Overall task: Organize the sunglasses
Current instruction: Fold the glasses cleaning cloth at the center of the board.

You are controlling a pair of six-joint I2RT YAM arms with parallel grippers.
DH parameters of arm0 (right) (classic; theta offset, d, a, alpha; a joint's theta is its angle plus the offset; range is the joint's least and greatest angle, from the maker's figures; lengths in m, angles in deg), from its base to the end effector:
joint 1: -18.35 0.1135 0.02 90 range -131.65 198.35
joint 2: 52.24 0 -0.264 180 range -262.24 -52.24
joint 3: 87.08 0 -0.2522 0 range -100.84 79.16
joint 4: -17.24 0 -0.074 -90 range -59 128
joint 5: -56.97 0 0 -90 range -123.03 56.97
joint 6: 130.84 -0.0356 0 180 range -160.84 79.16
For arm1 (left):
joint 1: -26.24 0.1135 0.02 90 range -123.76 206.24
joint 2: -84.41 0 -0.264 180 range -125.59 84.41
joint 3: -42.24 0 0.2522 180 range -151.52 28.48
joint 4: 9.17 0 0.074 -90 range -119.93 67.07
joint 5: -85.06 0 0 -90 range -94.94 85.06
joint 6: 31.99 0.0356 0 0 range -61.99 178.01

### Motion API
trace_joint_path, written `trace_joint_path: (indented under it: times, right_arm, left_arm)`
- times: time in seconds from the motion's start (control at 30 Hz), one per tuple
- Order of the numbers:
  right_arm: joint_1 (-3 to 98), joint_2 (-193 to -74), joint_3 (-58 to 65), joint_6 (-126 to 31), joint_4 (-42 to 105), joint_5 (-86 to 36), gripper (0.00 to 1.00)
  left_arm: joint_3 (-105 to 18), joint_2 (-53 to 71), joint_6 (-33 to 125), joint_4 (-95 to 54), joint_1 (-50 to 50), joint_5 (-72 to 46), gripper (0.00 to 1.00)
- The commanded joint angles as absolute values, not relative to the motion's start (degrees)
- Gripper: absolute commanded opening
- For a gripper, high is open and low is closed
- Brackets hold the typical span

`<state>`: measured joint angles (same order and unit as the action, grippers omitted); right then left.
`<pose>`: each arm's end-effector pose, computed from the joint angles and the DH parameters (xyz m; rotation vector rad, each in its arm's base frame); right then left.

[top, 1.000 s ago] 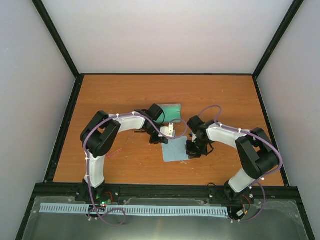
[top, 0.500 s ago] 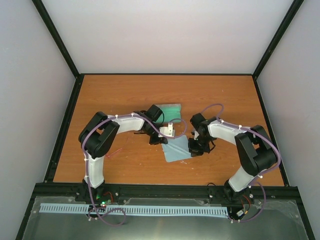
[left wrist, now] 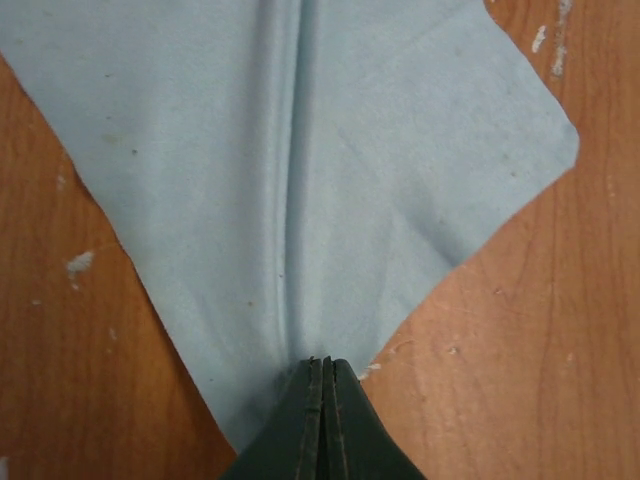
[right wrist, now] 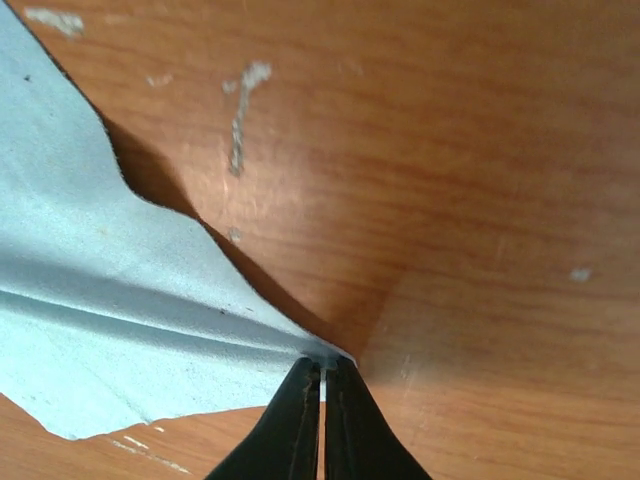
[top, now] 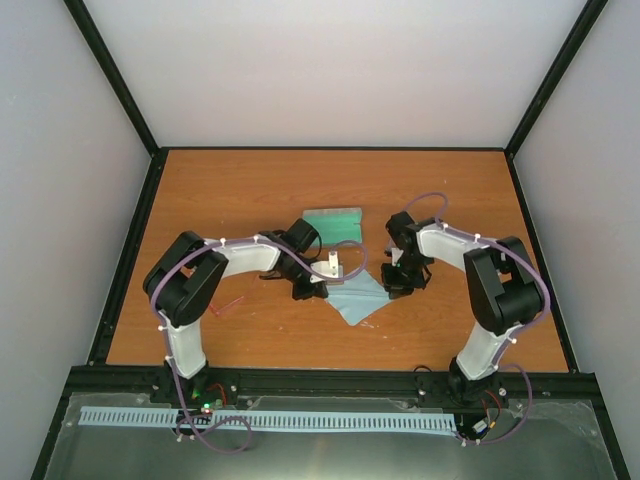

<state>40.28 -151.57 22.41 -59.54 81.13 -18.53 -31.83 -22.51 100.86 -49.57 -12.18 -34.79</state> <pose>0.2551 0.1123 0.1441 0.0753 -2.9905 -0.3323 0.2545 -0.2245 0.1288 1.8699 2.0135 -0.7157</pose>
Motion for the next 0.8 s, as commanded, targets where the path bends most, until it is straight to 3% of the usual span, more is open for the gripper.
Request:
trace_joint_path:
  times: [0.0, 0.1, 0.27, 0.4, 0.57, 0.77]
  right_arm:
    - [39.52, -155.73, 19.83, -52.95, 81.01, -25.39, 0.05]
    - [39.53, -156.28, 17.90, -50.14, 83.68, -26.29, 0.09]
    - [39.09, -146.82, 15.29, -51.66, 86.88, -22.50, 0.23]
    - [38.79, -140.46, 13.19, -55.40, 90.15, -22.02, 0.33]
    - [37.78, -136.62, 20.95, -63.13, 85.99, -21.99, 0.28]
    - [37.86, -137.29, 29.07, -72.45, 78.88, -18.86, 0.29]
  left_arm:
    - [-30.29, -21.12, 95.79, -50.38, -13.85, -33.33, 0.03]
    - [-30.21, -19.80, 94.05, -49.63, -14.02, -32.33, 0.06]
    - [-31.77, -13.91, 92.03, -46.58, -14.02, -28.80, 0.15]
    - [-37.10, -10.82, 93.96, -45.86, -13.93, -30.33, 0.15]
    - [-48.88, -17.93, 100.18, -49.26, -13.55, -33.71, 0.06]
    - [-62.67, -29.89, 105.86, -55.85, -12.75, -36.90, 0.04]
